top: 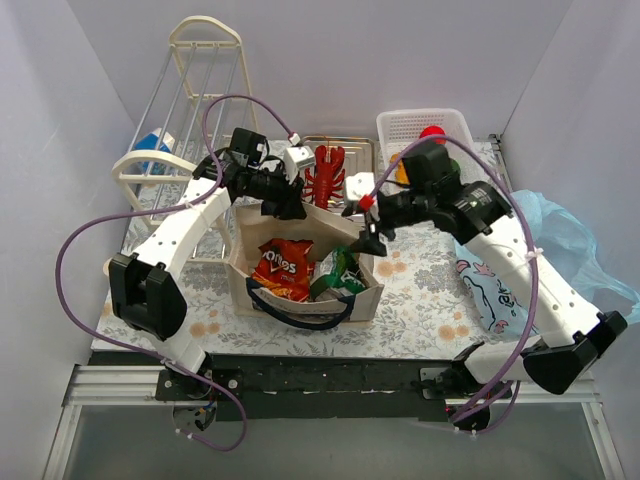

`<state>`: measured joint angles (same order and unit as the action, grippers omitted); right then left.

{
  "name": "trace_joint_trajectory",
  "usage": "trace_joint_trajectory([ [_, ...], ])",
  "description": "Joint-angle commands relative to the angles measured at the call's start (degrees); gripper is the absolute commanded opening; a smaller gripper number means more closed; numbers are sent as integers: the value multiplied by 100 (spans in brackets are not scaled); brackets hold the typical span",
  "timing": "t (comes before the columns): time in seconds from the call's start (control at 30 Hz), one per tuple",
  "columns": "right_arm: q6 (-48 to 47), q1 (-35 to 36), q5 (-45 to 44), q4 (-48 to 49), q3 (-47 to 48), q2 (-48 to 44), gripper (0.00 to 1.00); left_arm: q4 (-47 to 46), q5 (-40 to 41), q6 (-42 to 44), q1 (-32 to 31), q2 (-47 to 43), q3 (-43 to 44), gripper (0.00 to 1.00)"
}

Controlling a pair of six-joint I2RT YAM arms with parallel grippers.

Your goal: Untie the knot of the grocery bags and take out the mixed food

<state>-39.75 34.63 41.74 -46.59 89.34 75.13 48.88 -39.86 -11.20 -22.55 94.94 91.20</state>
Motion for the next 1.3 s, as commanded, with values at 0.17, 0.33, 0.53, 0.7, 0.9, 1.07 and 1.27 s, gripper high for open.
trace_joint_trajectory([
  [0.17, -2036, 1081, -1212, -1201, 477, 598, 79, -378, -1243, -943, -39, -169, -172, 0],
  [0.33, -2546, 1072, -1711, -2398, 182, 495, 77, -1275, -1480, -2069, -162, 33, -357, 0],
  [0.53, -3056, 766, -3161, -2425, -1820, -787, 78, -1968, -1639, -3051, -356, 533, -33, 0],
  [0.7, -3837, -823, -3453, -2302, -2044, -984, 77, -2743, -2211, -4301, -680, 1123, 626, 0],
  [0.9, -4437, -2364, -2840, -2705, 1, -88, 75, -2885, -2027, -4444, -1199, 1527, 1399, 0],
  [1.07, -4856, -2041, -1933, -2856, 269, -296, 79, -2333, -1404, -3697, -1235, 1695, 1883, 31],
  [1.27, -5482, -1530, -2160, -2540, -970, -948, 77, -2129, -919, -3232, -1024, 1353, 1902, 83],
])
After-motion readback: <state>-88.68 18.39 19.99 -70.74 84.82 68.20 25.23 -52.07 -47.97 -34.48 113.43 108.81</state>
